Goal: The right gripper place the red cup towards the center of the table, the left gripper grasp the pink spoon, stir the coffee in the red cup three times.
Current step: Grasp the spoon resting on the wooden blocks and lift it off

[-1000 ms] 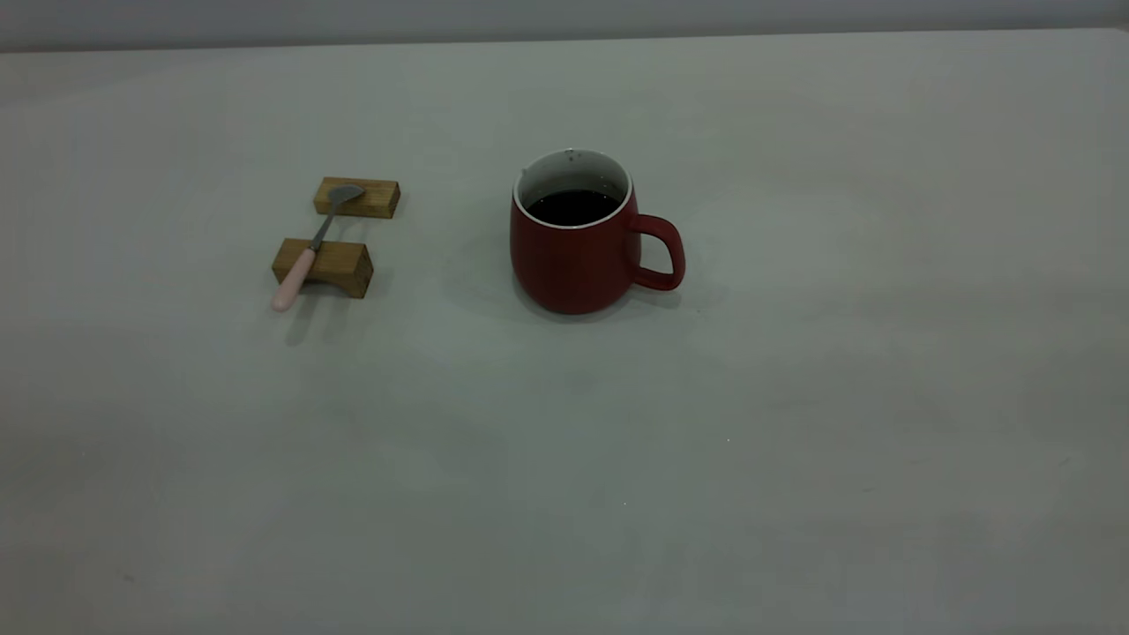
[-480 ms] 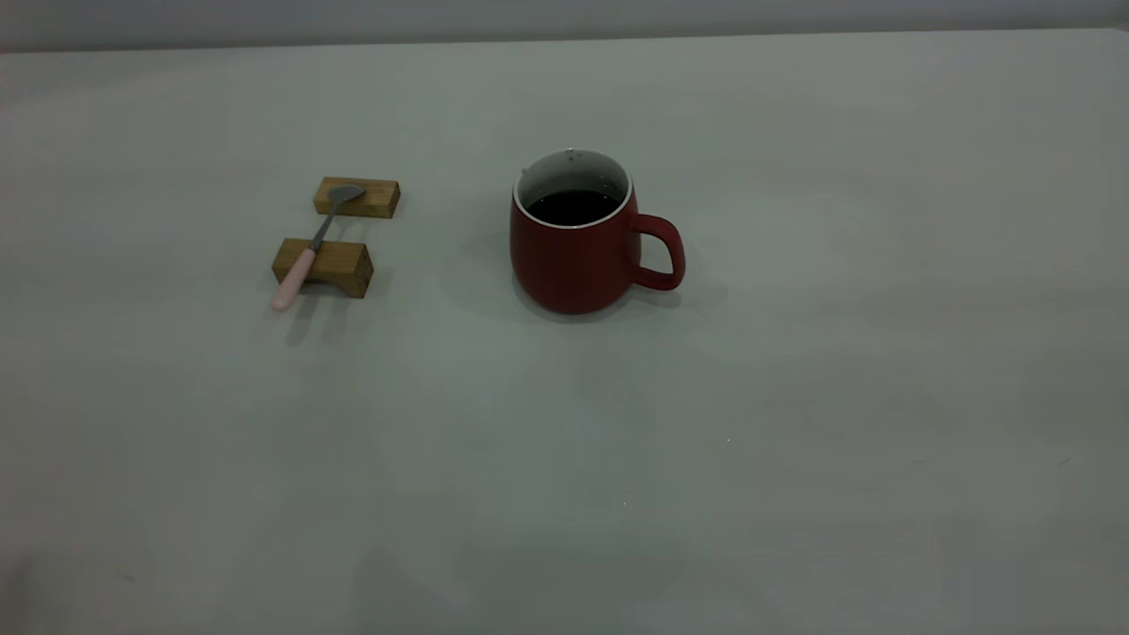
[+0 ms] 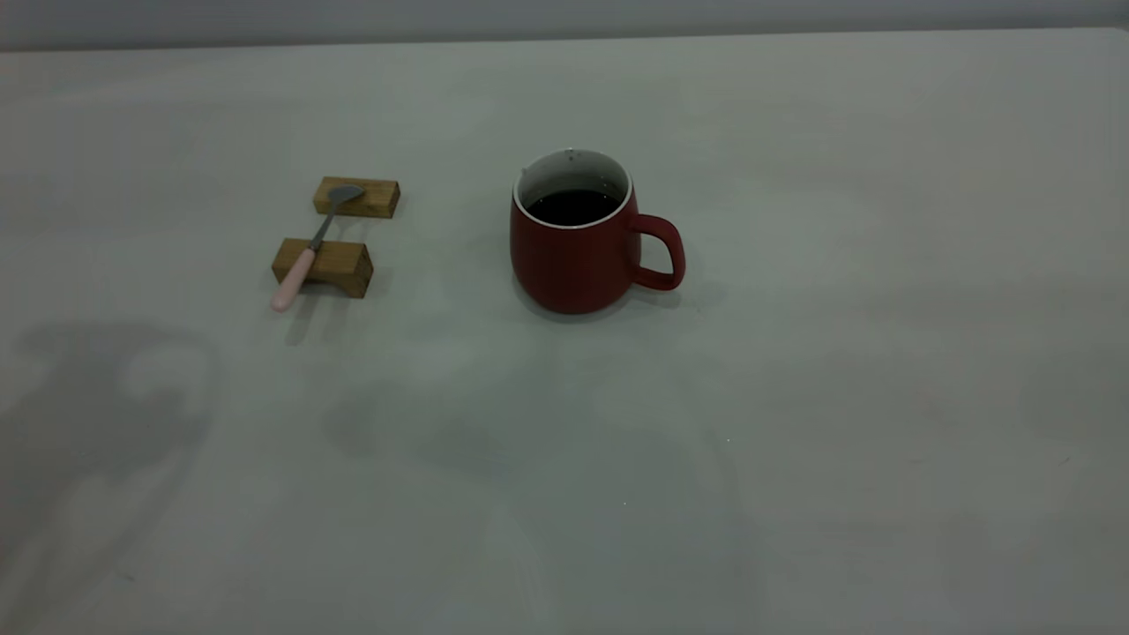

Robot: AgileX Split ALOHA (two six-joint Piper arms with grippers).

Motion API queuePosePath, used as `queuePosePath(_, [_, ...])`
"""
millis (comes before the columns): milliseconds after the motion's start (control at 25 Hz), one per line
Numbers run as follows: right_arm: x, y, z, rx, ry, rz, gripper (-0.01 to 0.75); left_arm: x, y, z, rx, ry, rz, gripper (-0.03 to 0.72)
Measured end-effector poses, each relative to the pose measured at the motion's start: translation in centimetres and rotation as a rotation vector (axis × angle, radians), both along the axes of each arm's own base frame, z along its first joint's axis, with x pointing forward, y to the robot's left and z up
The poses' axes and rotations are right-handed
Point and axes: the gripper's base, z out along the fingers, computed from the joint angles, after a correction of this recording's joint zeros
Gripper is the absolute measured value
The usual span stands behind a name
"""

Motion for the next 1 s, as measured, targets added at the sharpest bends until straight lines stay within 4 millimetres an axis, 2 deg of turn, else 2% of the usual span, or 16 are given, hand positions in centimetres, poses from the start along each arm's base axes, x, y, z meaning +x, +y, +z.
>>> queuePosePath(360, [0.0,0.0,0.0,-0.001,0.0,0.001,0.584,5.1,-2.9,-6.6,0.021,0.168,-0.048,0.665])
queuePosePath(720, [0.0,0.0,0.0,0.0,0.0,0.0,0.584,8.0,-4.9,-13.0,0.036,0.25,-0.082,0.652])
queuePosePath(1000, [0.0,0.0,0.0,0.0,0.0,0.0,0.584,9.9,-6.3,-16.5,0.044,0.281,-0.109,0.642])
